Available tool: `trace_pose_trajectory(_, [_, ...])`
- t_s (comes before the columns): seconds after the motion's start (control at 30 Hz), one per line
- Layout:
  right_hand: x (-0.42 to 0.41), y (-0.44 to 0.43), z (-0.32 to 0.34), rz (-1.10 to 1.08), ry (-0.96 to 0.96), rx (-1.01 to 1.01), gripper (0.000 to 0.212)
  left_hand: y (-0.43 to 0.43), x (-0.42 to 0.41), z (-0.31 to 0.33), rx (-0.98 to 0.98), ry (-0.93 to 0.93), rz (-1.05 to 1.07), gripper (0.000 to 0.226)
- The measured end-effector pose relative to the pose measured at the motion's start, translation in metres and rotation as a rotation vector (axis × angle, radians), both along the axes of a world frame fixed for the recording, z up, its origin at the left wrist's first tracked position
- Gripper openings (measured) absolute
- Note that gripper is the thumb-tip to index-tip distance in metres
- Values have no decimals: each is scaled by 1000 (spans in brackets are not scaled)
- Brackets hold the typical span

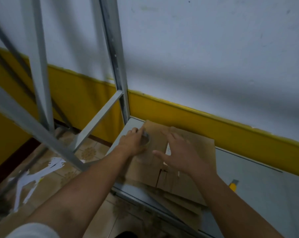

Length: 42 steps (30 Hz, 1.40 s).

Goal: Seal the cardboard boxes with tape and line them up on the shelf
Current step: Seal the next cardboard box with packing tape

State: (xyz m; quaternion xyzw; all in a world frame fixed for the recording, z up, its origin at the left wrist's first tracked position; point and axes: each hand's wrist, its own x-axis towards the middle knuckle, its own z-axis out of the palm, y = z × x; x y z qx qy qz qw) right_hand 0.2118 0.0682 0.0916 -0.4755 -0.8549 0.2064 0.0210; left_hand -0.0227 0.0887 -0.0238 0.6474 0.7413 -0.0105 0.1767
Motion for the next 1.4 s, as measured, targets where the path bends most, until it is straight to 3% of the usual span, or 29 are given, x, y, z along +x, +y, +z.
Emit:
trace_pose_trajectory(0.17, [5,15,-17,-97,65,-39,95,11,-36,-10,115,-189,175,99])
trace_pose_trajectory(0.3, [5,19,-28,-186,98,-100,89,36,-84,-25,145,-240,258,100])
trace_pose_trajectory(0.57, [1,21,-42,-257,69,-128,88,57,-106,-71,26,-270,153,112])
trace_pose_trajectory(0.67, [3,20,-45,-275,64,-125,87,58,-108,-77,6,-191,80,113])
trace_pose_trajectory(0.73, [6,18,-48,-278,61,-119,85,56,-100,-66,52,-106,23,103])
trace_pose_trajectory(0.83, [14,15,-55,-270,46,-98,84,45,-74,-34,211,-140,-73,76])
trace_pose_trajectory(0.93, [29,9,-67,-252,-17,-112,92,20,-44,-12,301,-154,-241,69])
trace_pose_trajectory(1.03, [53,-9,-76,-188,-145,-167,107,-16,-17,-9,210,-180,-446,72])
trace_pose_trajectory(1.17, [89,-46,-95,-99,-280,-250,123,-62,2,-19,-112,-74,-580,116])
trace_pose_trajectory(1.23, [96,-58,-110,-79,-271,-230,120,-74,7,-24,-151,16,-624,124])
trace_pose_trajectory(1.3, [96,-63,-124,-93,-206,-217,109,-79,13,-26,-128,85,-641,117])
trace_pose_trajectory(1.4, [97,-63,-131,-144,-107,-193,89,-80,15,-28,-112,41,-602,103])
